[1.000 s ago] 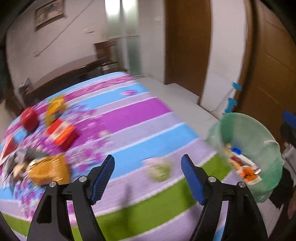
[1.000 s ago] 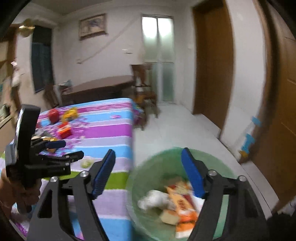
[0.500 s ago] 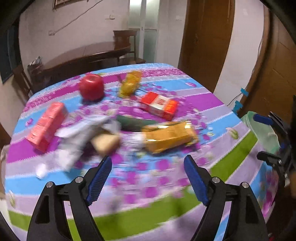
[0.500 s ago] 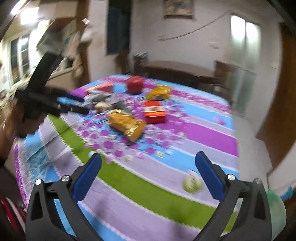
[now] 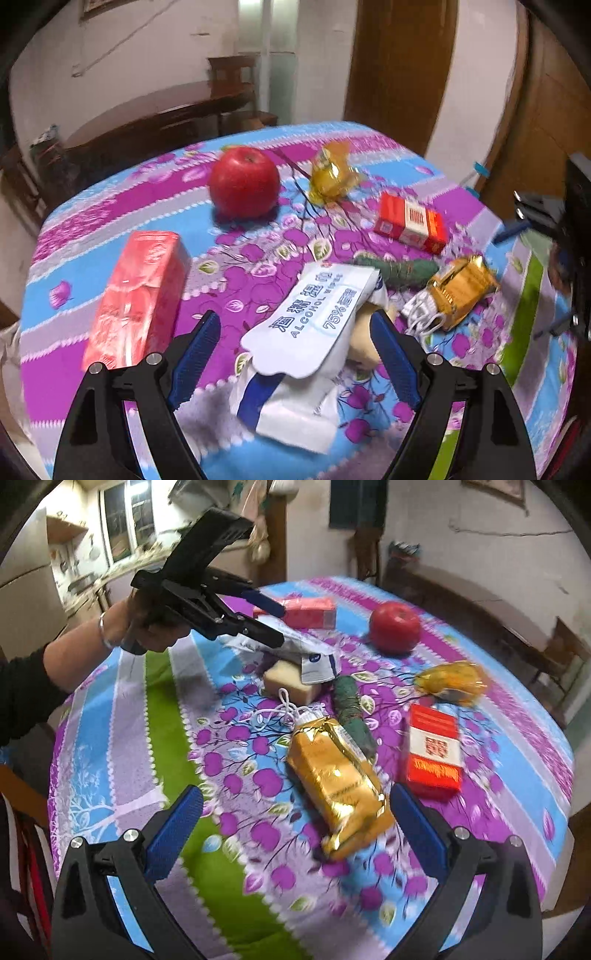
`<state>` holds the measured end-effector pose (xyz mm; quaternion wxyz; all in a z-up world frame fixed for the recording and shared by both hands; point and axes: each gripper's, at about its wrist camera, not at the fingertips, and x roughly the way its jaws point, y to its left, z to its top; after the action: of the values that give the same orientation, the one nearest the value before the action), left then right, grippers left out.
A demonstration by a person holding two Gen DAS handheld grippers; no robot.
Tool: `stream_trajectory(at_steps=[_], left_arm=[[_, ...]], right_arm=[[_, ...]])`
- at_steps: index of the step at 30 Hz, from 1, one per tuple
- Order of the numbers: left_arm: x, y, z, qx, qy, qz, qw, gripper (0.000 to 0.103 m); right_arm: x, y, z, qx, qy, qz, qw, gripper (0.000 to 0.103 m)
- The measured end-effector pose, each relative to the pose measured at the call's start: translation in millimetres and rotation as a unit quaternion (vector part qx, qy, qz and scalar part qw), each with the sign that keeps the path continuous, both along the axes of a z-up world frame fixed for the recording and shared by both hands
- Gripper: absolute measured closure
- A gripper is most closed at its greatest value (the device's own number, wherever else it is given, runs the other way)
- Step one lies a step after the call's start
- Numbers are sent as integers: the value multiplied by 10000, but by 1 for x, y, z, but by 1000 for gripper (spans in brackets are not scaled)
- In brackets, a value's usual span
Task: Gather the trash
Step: 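Grasp the alcohol wipes packet with the left tool while right grasps the gold foil bag, then carry the wipes packet and gold foil bag over the green bin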
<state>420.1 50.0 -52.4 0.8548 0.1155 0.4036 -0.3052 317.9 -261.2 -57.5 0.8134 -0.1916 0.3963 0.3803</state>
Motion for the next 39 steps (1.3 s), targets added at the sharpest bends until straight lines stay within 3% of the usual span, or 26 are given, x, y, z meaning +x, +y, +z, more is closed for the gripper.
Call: stream_trajectory(at_steps=[2,3,5,6,8,10,11,13,15,17,18,19,24,26,27,32,36,39], left_arm=[[4,-7,-12,174,93,-199,9996,21],[4,-9,-16,203,125,-259,9994,27],[1,-10,-21,102,178,-426,9989,39],[-2,-9,-20,20,185,-496,9986,53],[-9,-7,-20,22,75,-520,9986,59],[-19,-6,-21,30,-72,-540,9985,66],[-24,-5,-20,24,-135,-525,9985,69],[-34,-1,-19,-26,-236,-445,9987,73],[-48,1,-14,-84,-386,-389,9985,73],[-64,7,-6,-176,-530,-285,9980,73],[-73,12,-1,-245,-597,-200,9977,73],[-79,16,2,-302,-640,-151,9974,73],[-110,35,22,-456,-865,258,9949,73],[-122,41,29,-511,-950,426,9932,73],[-127,44,33,-550,-971,534,9923,72],[-151,56,45,-736,-1029,1032,9866,72],[-168,52,52,-762,-955,1118,9862,72],[-181,34,56,-736,-914,1070,9873,72]], right_arm=[[13,7,-5,-49,143,171,9997,10],[17,9,-7,-125,165,210,9996,14],[25,15,-15,-354,244,232,9988,31],[26,16,-19,-430,271,191,9985,37],[26,15,-20,-418,184,101,9989,55],[20,10,-14,-297,134,53,9995,88],[18,9,-11,-277,101,39,9996,90],[9,7,-11,-420,-24,-34,9991,91],[2,4,-10,-328,169,11,9993,90],[-1,3,-7,-291,138,-71,9995,57],[-3,3,-5,-287,-38,-122,9995,24],[-7,2,-2,-267,-261,-187,9991,21],[6,15,-20,-566,-132,-263,9980,25],[17,19,-39,-892,35,-475,9949,51],[18,17,-43,-871,122,-549,9946,58],[-17,7,-32,-792,-88,-572,9952,59],[-59,-13,-10,-511,-270,-687,9960,59],[-87,-30,8,-178,-408,-1075,9932,59]])
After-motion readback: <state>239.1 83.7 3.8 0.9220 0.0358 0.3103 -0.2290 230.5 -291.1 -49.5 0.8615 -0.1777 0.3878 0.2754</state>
